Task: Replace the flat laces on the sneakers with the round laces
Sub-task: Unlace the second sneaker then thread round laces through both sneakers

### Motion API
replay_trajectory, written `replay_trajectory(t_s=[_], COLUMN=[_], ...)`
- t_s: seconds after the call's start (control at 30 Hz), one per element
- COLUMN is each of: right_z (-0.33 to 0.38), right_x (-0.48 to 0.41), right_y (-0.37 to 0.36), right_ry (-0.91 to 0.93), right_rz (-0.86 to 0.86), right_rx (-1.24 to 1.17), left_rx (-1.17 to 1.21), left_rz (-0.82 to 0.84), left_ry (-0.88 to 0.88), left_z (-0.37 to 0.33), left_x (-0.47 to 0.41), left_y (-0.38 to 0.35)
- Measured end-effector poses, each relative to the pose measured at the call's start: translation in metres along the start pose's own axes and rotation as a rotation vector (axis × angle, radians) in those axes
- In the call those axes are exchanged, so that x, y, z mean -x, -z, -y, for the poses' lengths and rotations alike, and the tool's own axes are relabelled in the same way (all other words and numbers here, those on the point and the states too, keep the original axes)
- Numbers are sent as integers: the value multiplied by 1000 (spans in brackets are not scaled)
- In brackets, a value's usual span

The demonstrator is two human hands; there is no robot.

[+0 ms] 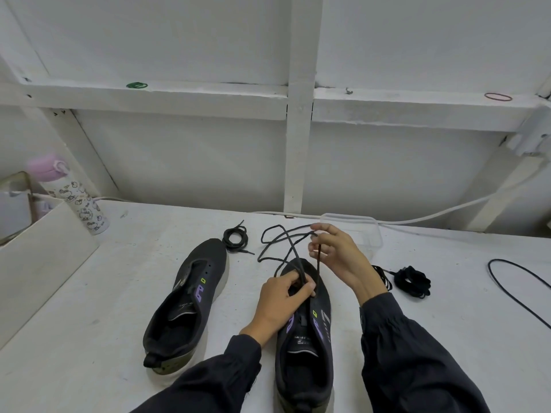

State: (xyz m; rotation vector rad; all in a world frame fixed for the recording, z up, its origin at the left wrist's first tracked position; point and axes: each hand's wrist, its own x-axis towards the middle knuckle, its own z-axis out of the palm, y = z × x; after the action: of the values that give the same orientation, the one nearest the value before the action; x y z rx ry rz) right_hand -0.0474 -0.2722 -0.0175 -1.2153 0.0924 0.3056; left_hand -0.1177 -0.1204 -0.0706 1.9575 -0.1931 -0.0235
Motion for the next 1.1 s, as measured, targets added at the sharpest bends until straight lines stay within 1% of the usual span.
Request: replay_trajectory(t_s=[0.07,0.1,0.17,0.23,0.27,0.33,0.37,0.4,0.43,0.47,0.5,0.53,0.57,0.63,0.7,0.77,0.83,1.1], right_z=[5,7,6,0,-4,-8,-9,-7,-4,1,6,11,14,16,15,13,11,7], right_x=[2,3,5,4,4,5,8,11,14,18,24,30,34,37,37,36,38,39], right_y=[6,9,19,31,38,46,46,44,40,33,25,15,8,-2,-7,-9,-11,-13], right_ry=[34,50,38,0,-17,-88,-115,-100,-43,17,54,53,34,28,77,120,124,243], right_rz=[-48,-105,-247,-373,-405,-364,-310,-253,-196,-128,-46,37,105,182,160,132,139,44], right_rx=[-47,-17,119,346,508,866,1006,1086,1102,1051,944,838,801,895,968,955,940,1016], left_rx=[-18,-22,-30,-38,-27,15,34,46,55,57,53,40,20,-12,-13,-8,-12,-45], left_rz=[-8,-10,-9,-12,-19,-42,-47,-44,-36,-28,-25,-24,-23,-19,-14,-11,-11,-5], left_ry=[-13,-19,-34,-62,-78,-97,-101,-100,-97,-91,-83,-72,-60,-40,-29,-23,-22,-55], left_z=[-1,-1,-2,-3,-3,-4,-5,-6,-7,-8,-8,-8,-8,-7,-6,-6,-5,-5], left_x=[1,1,2,2,3,4,5,4,3,2,1,0,-1,-3,-3,-4,-4,-4], left_y=[0,0,0,0,0,-1,-1,-1,-1,-1,0,1,1,2,2,3,3,2])
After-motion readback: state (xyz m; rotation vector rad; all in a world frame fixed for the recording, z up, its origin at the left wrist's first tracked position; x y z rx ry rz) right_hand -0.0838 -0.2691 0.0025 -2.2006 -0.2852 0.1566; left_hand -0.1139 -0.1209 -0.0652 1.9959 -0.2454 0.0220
